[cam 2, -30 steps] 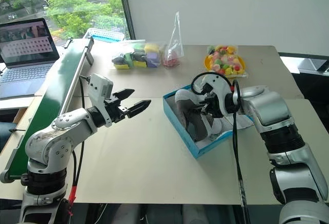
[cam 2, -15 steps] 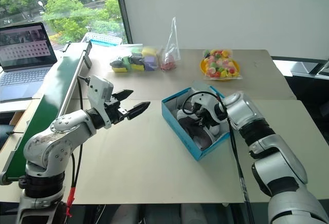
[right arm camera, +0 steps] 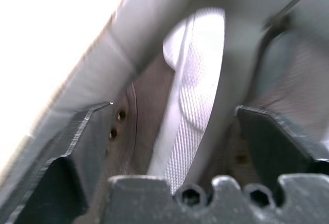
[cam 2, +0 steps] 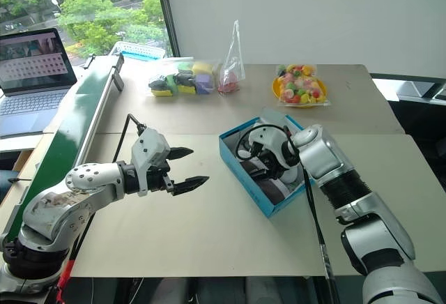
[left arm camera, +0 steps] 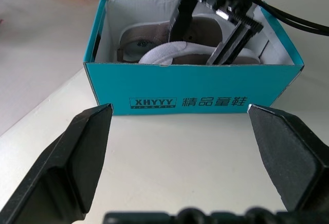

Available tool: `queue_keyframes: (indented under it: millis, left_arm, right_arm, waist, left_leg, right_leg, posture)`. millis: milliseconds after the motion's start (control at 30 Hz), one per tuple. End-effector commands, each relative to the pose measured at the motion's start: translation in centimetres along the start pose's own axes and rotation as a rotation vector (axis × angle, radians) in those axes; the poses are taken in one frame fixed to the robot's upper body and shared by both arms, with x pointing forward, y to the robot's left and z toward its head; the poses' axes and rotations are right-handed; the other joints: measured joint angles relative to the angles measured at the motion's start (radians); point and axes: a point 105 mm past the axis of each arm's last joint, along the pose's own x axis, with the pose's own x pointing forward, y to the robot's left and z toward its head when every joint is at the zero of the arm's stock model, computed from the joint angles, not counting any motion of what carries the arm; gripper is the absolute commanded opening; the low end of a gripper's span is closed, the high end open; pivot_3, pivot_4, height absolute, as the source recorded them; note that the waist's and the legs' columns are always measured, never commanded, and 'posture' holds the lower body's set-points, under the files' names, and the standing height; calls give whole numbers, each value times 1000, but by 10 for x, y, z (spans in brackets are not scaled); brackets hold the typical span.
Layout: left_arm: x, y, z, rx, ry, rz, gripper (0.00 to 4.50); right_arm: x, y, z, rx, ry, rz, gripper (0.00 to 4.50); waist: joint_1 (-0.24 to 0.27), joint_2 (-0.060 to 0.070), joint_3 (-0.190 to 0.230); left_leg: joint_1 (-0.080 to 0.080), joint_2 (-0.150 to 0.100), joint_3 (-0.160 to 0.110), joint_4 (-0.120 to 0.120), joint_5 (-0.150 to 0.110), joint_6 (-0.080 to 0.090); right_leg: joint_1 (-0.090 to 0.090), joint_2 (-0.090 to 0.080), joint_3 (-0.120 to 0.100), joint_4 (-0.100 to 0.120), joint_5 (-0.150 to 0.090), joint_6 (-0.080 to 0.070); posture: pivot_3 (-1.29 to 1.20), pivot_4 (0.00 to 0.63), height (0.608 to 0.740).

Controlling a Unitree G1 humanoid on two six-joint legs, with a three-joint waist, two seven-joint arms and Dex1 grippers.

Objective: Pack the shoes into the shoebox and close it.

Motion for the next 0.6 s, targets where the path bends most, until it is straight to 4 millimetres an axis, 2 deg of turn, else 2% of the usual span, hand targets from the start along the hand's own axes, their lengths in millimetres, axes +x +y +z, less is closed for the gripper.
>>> queue_keyframes:
  millis: [33,167,300,367,400,500,567,600]
  left_arm:
    - [3,0,10,47,-38,-33,4500]
    - [8,-2,9,53,-35,-90,4500]
    - [14,-5,9,71,-26,-175,4500]
    - [16,-4,11,85,-24,-208,4500]
    - [19,-2,13,95,-27,-225,4500]
    - [24,3,18,135,-24,-264,4500]
    - [25,7,21,140,-27,-277,4500]
    - [25,8,22,141,-28,-284,4500]
  right_arm:
    - [-51,-16,34,-20,-96,-135,4483]
    - [-115,-38,53,82,-203,-313,4483]
    - [-148,-34,38,206,-239,-378,4483]
    - [-158,-24,24,263,-238,-384,3973]
    - [-162,-14,9,291,-210,-382,3796]
    - [-171,13,-26,409,-149,-390,2800]
    - [-174,25,-44,473,-144,-406,2026]
    - [-174,30,-51,498,-156,-402,1779]
  waist:
    - [4,0,0]
    - [14,2,2]
    - [27,2,2]
    - [32,2,2]
    - [31,2,2]
    - [43,3,2]
    - [40,4,2]
    - [34,4,3]
  left_leg:
    - [-1,0,0,0,0,0]
    - [-1,-1,0,0,0,0]
    - [-1,0,0,0,-1,2]
    - [-1,0,1,0,-1,2]
    - [-2,0,0,0,-1,2]
    - [-3,-1,0,2,-1,2]
    - [-4,-1,1,3,-1,2]
    - [-4,-1,1,4,-1,2]
  right_leg:
    - [-1,0,0,0,0,0]
    - [0,-1,0,0,0,0]
    - [0,0,-1,-2,0,0]
    - [0,0,-1,-2,0,0]
    - [0,-1,-1,-2,0,0]
    - [0,-1,-2,-2,0,1]
    - [0,-1,-1,-1,0,1]
    - [0,-1,-1,-1,0,1]
  posture:
    - [0,150,740]
    - [0,150,740]
    - [0,150,740]
    - [0,150,740]
    - [0,150,740]
    - [0,150,740]
    - [0,150,740]
    - [0,150,740]
